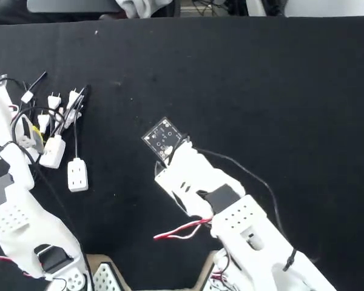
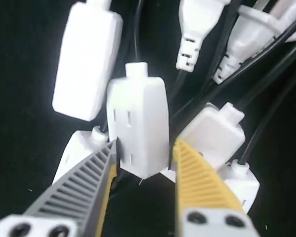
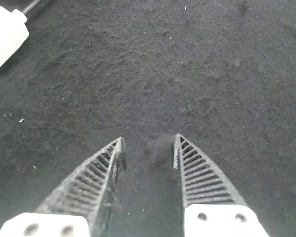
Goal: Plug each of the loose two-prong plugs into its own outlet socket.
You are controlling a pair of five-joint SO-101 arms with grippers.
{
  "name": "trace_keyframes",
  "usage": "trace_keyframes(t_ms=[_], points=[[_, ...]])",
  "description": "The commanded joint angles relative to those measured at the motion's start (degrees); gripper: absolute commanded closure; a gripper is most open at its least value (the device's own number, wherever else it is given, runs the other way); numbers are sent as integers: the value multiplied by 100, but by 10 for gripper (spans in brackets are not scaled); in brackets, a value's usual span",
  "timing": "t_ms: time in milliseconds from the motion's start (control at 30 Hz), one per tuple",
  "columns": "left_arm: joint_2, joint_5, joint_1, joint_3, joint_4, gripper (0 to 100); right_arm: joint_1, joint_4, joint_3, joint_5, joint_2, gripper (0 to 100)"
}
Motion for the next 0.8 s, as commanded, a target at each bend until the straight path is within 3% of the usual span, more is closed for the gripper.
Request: trace_keyframes(t_ms=[0,200,333,600,767], points=[[-88,70,-127,40,-35,834,-79,-132,-31,-53,-22,854],[-413,-26,-145,57,-26,855,-79,-132,-22,-53,-22,854],[-343,-598,-338,136,-185,915,-79,-114,-22,-44,-22,854],[290,-958,-629,374,-967,762,-79,-123,-22,-44,-22,854],[273,-949,-620,242,-923,853,-79,-132,-22,-44,-22,854]])
